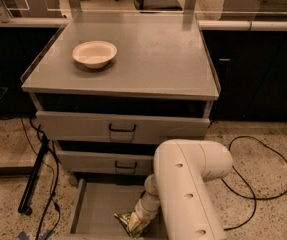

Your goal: Place green jalapeno chip bag into bottom drawer

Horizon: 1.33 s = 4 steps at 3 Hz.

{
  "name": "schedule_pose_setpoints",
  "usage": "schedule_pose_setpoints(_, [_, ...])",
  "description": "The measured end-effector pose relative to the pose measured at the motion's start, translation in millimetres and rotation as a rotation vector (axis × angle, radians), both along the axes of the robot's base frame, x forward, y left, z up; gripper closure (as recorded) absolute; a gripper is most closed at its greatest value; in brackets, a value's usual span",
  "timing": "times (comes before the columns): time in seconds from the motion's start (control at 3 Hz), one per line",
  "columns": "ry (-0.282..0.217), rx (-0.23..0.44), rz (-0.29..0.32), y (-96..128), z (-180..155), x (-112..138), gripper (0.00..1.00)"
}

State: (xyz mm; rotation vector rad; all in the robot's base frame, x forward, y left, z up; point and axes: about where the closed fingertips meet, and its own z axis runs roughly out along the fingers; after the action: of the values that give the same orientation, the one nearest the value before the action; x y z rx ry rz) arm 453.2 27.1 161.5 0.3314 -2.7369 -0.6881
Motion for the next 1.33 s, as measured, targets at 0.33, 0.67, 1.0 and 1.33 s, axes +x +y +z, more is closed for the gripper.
schedule_pose_setpoints(0.33, [0.052, -0.017, -0.007, 2.1, -27.4, -7.3, 1.0])
schedule_pose_setpoints(0.67, [0.055, -0.017, -0.008, 2.4, -30.3, -7.7, 0.82])
schedule_pose_setpoints(1.0, [0.055, -0.017, -0.008, 2.4, -30.3, -7.8, 0.57])
schedule_pose_setpoints(1.33, [0.055, -0.017, -0.008, 2.4, -30.3, -7.8, 0.35])
